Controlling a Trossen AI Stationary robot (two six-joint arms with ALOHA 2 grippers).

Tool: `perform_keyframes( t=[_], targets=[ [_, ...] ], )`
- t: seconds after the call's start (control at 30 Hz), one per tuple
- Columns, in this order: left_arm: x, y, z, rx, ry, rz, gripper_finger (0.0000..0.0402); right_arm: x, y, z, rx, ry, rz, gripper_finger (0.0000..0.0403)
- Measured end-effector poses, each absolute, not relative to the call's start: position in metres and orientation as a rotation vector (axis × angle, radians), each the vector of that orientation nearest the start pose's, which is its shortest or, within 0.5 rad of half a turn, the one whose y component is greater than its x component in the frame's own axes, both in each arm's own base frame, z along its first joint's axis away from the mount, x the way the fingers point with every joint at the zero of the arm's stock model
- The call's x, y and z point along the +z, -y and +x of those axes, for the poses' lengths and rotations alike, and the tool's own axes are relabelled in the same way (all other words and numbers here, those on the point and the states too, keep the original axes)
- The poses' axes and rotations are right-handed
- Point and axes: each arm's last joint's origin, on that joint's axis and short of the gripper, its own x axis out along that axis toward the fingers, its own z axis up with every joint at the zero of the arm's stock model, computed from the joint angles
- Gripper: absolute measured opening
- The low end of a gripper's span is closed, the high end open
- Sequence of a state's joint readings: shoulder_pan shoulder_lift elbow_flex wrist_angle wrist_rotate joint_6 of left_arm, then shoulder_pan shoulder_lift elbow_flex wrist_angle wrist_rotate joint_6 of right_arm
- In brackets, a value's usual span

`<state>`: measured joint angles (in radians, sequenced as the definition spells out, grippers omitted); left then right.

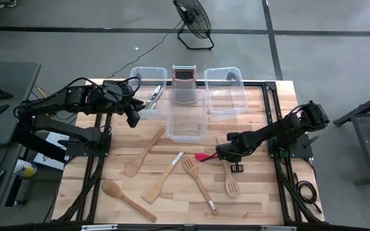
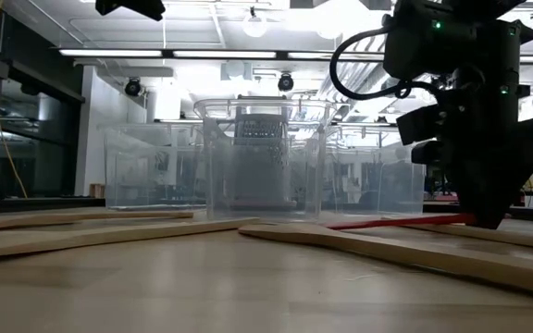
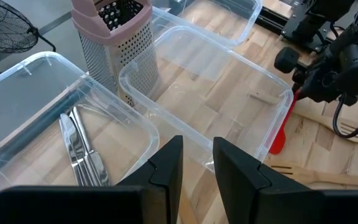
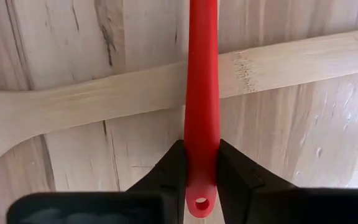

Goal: Pick & Place Kitchen Items
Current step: Put the red spatula into the right transparent bin

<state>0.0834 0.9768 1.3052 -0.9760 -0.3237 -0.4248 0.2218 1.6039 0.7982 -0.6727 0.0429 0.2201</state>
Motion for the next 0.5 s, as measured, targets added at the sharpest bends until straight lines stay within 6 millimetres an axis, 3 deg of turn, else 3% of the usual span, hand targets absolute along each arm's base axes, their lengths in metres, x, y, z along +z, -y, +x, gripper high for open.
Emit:
perform_keyframes(
  t=[0.27,0.5],
  targets=[
    [0.401,-0.022,0.158,0.52,-0.548,-0.328,0.0088,0.142,-0.055,0.242,-0.056,-1.481,0.131,0.0052],
    [0.403,-0.022,0.154,0.51,-0.535,-0.333,0.0088,0.166,-0.059,0.243,0.02,-1.46,0.267,0.0052]
  ],
)
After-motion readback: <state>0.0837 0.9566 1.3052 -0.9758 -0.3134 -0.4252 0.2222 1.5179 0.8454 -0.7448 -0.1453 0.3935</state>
